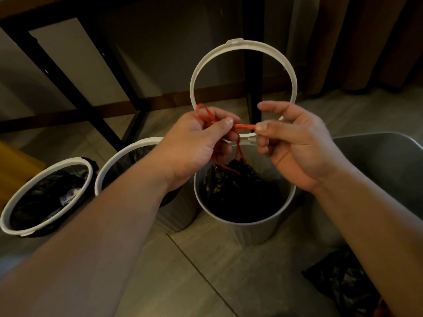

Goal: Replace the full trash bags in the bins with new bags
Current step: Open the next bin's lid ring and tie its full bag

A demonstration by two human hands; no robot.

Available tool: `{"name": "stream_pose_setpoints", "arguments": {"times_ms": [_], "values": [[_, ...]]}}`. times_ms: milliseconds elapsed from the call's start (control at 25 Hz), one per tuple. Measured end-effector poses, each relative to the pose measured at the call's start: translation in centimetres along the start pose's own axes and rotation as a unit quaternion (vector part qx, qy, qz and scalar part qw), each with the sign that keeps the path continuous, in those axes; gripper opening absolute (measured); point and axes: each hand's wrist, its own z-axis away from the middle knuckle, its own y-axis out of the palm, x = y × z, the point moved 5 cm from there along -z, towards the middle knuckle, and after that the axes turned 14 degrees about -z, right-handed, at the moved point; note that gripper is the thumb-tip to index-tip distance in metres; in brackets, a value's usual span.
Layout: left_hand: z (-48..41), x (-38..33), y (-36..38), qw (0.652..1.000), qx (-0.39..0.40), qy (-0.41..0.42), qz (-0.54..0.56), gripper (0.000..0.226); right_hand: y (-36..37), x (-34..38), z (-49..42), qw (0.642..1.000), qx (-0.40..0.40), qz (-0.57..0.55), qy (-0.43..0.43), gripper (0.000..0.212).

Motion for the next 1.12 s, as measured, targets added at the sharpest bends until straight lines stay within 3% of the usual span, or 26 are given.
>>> {"name": "stream_pose_setpoints", "arguments": {"times_ms": [80, 160, 320, 480, 640, 840, 920, 1120], "values": [[-0.1, -0.3, -0.5, 0.999, -0.025, 0.013, -0.02, 0.015, 0.1, -1.1, 0.5, 0.997, 0.038, 0.013, 0.073, 0.068], [-0.1, -0.9, -0.7, 0.993, -0.022, 0.05, -0.101, 0.013, 0.7, -2.2, 0.8, 0.984, 0.07, 0.131, 0.101, 0.059], [0.7, -1.4, -0.1, 0.965, -0.002, 0.11, -0.239, 0.006, 2.0, -1.9, 0.4, 0.916, 0.056, 0.396, -0.01, 0.013], [1.5, -1.1, -0.1, 0.965, 0.002, 0.144, -0.219, 0.006, 2.0, -1.5, 0.4, 0.845, 0.0, 0.525, -0.104, 0.016], [2.2, 0.0, 0.2, 0.973, -0.019, 0.168, -0.159, 0.009, 2.1, -2.6, 0.2, 0.897, 0.066, 0.424, -0.107, 0.039], [2.6, 0.9, 0.3, 0.968, -0.092, 0.163, -0.169, 0.012, 1.8, -2.9, 0.3, 0.944, 0.127, 0.285, -0.104, 0.032], [2.8, 1.0, 0.2, 0.963, -0.12, 0.161, -0.18, 0.012, 1.6, -3.0, 0.3, 0.971, 0.119, 0.195, -0.076, 0.035], [3.2, 1.7, 0.1, 0.971, -0.162, 0.122, -0.13, 0.014, 0.8, -1.9, 0.1, 0.982, 0.0, 0.157, -0.109, 0.017]]}}
